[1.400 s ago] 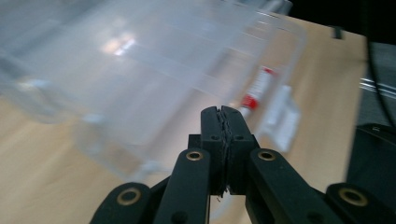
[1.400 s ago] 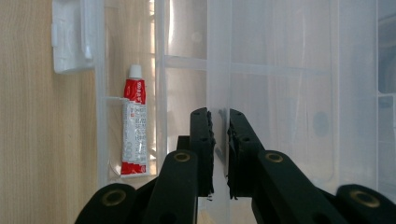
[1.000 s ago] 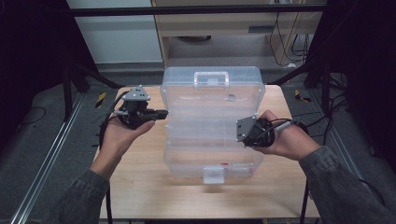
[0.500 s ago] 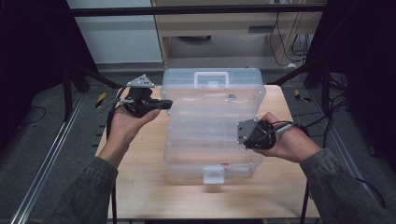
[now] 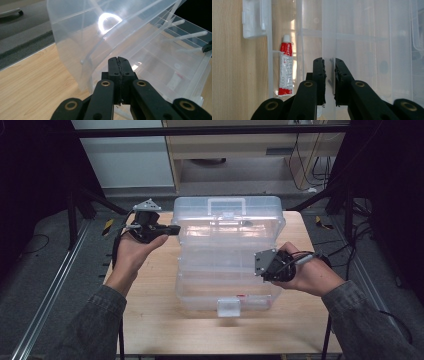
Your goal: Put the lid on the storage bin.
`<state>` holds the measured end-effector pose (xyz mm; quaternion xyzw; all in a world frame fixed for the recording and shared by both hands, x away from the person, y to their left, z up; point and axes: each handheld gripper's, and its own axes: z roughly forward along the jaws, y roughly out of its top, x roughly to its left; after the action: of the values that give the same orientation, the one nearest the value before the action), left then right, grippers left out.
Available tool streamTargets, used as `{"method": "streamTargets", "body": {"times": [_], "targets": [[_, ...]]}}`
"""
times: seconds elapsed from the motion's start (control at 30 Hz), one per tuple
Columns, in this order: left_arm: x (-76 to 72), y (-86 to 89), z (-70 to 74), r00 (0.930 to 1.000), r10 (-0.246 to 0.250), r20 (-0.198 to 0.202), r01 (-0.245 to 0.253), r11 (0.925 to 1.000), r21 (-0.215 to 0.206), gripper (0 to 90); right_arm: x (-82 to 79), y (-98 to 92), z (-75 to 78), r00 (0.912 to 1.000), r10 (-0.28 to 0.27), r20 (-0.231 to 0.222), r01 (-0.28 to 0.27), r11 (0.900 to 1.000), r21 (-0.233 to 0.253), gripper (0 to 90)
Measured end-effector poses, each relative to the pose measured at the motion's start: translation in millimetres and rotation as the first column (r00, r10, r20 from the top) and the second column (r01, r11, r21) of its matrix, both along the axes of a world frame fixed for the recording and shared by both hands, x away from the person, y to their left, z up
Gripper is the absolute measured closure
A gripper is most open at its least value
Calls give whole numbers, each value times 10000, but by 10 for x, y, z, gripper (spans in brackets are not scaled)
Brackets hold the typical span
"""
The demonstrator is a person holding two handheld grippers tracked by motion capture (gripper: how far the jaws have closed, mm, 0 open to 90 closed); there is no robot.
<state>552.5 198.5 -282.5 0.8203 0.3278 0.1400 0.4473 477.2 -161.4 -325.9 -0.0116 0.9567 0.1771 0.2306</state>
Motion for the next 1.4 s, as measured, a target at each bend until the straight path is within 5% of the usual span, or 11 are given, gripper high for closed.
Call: {"method": "streamTargets", "body": {"times": [0.6, 0.77, 0.83, 1.4], "targets": [[-166, 67, -121, 10000, -37, -87, 34, 9994, -347, 896, -67, -13, -59, 10000, 10, -89, -9, 10000, 91, 773], [-260, 77, -226, 9996, -204, -175, 196, 9990, -401, 896, -128, -22, -81, 9993, -343, -151, 351, 9980, 529, 576], [-312, 92, -258, 9994, -308, -162, 302, 9988, -382, 896, -202, -60, -75, 9986, -536, 21, 529, 9909, 1240, 446], [-526, 124, -390, 9977, -636, -224, 628, 9974, -357, 896, -414, -321, -113, 9820, -1876, 237, 1780, 9594, 2188, 279]]}}
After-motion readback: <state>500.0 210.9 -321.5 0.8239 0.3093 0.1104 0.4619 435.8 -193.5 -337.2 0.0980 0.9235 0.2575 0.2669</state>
